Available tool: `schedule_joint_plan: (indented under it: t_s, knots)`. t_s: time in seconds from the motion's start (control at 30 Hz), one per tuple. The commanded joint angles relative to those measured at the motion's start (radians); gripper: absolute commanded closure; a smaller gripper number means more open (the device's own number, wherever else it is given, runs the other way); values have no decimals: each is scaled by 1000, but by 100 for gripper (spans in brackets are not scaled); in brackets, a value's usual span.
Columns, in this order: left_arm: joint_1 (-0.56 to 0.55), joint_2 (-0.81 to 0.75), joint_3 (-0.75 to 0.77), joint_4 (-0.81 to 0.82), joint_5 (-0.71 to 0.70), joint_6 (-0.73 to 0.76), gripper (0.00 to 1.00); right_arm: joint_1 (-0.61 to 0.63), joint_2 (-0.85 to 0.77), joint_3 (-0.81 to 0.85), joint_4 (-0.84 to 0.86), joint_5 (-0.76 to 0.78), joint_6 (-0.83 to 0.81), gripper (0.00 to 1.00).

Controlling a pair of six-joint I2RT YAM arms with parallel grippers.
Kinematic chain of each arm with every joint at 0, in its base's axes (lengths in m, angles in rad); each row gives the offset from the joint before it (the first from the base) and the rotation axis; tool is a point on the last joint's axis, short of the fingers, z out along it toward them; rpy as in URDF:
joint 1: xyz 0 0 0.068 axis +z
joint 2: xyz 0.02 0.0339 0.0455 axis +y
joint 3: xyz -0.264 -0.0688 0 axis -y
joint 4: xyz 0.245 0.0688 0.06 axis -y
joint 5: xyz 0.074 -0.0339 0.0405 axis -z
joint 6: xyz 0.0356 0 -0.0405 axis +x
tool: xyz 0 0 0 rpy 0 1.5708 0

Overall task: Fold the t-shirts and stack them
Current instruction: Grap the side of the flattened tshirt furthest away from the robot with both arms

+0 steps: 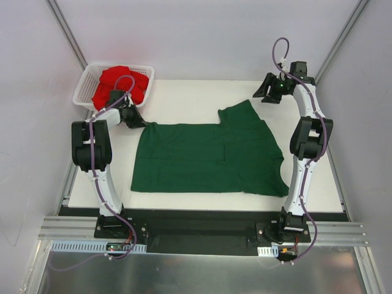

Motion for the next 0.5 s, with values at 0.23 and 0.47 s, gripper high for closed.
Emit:
schedule_joint_plan:
  t_s: [0.23,0.47]
  knots:
    - [-1,31,33,27,-3,-2,98,-59,127,62,-126,-85,-55,31]
    - [-1,28,33,27,-4,0,98,-64,141,59,-137,-108,-49,30]
